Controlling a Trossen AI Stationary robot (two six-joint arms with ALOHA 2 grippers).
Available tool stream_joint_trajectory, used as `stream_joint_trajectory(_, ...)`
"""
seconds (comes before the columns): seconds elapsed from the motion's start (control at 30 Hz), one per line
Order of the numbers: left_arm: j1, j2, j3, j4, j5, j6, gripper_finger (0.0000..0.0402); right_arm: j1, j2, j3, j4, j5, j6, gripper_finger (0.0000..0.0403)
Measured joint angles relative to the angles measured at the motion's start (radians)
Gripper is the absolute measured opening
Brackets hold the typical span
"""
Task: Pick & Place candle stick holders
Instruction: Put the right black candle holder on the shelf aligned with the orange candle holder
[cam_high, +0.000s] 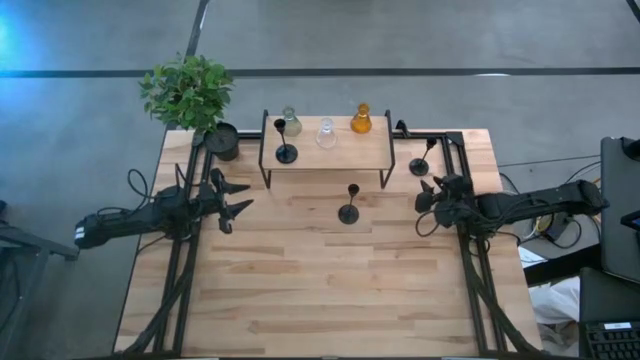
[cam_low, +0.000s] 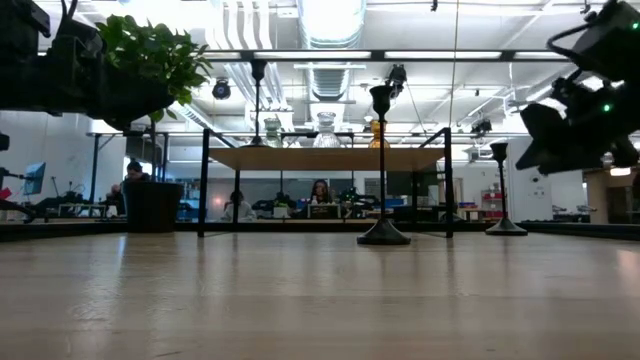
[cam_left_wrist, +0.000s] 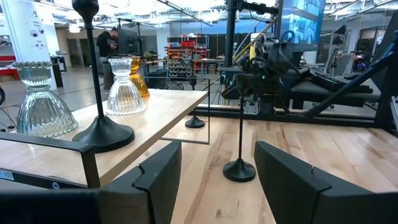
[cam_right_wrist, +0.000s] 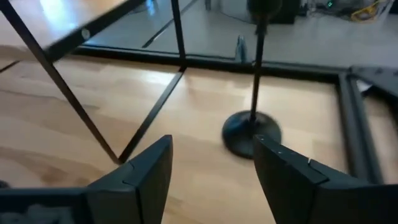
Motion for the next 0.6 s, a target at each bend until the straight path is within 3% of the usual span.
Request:
stream_joint_trajectory(0.13, 0.000, 0.000, 0.000, 0.000, 0.000, 0.000, 0.0209, 0.000, 0.010, -0.059, 0.107, -0.008, -0.052, 0.0201)
stream_joint_trajectory(0.3, 0.000, 0.000, 0.000, -0.003, 0.001, 0.000, 0.0209, -0.019, 0.014, -0.068, 0.183, 0.068, -0.213, 0.0187)
stream_joint_trajectory(0.6, 0.000, 0.000, 0.002, -0.006, 0.000, 0.000, 0.0209, -0.110, 0.015, -0.028, 0.228, 0.014, -0.297, 0.0168)
